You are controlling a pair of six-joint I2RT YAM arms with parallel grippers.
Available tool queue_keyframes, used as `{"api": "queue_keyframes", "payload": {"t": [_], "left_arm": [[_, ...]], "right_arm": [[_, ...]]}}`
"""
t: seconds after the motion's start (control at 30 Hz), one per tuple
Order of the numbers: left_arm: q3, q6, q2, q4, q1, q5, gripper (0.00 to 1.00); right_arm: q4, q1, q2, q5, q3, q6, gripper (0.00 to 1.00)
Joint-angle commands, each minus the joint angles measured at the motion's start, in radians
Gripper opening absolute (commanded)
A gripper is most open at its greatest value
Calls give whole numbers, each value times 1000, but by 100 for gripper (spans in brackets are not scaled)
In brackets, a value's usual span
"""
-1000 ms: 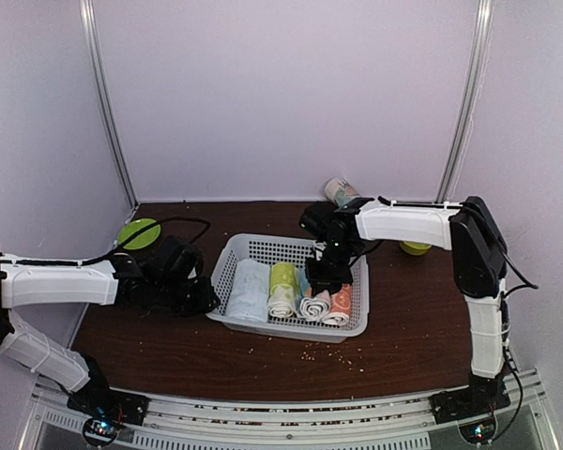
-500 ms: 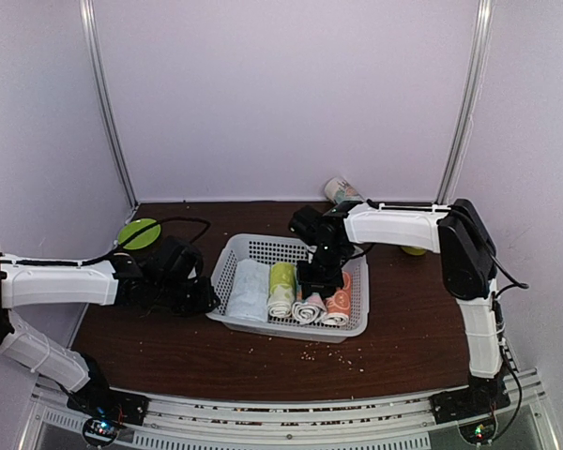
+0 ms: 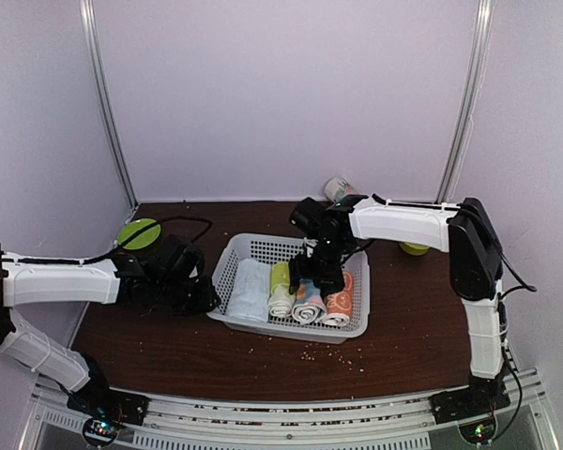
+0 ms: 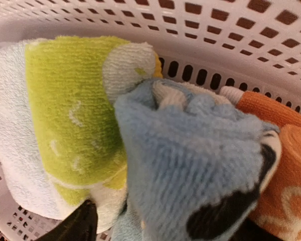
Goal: Roll the towels
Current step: Place the towel in the bin, then adjust the towel in the bin.
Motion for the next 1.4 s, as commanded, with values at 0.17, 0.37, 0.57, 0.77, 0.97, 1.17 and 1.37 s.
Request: {"api": "queue_keyframes", "payload": {"t": [0.17,0.37,0.57,0.77,0.97,1.17,1.37], "left_arm": [[2,64,50,-91,-7,-49,0],[6,67,54,-94,-6,-53,0],[12,70,64,-94,-6,-50,0],[17,64,76,-94,-6,-44,0],[16,58,79,-93,-7,-40,0],[16,58,83,-94,-6,-36,0],[19,60,94,-92,-7,-31,0]], "right_arm": [[-76,-18,-158,49,80,-72,86],[-51,-30,-297,69,-54,-89,68],[34,-18,-363,11,-229,-111,13],[68,13,-311,-21,-249,-115,0],[106,21,-259,-36,-269,-102,0],[153,21,-212,-58,-293,-81,0],[176,24,-200,-86,-284,-79,0]]}}
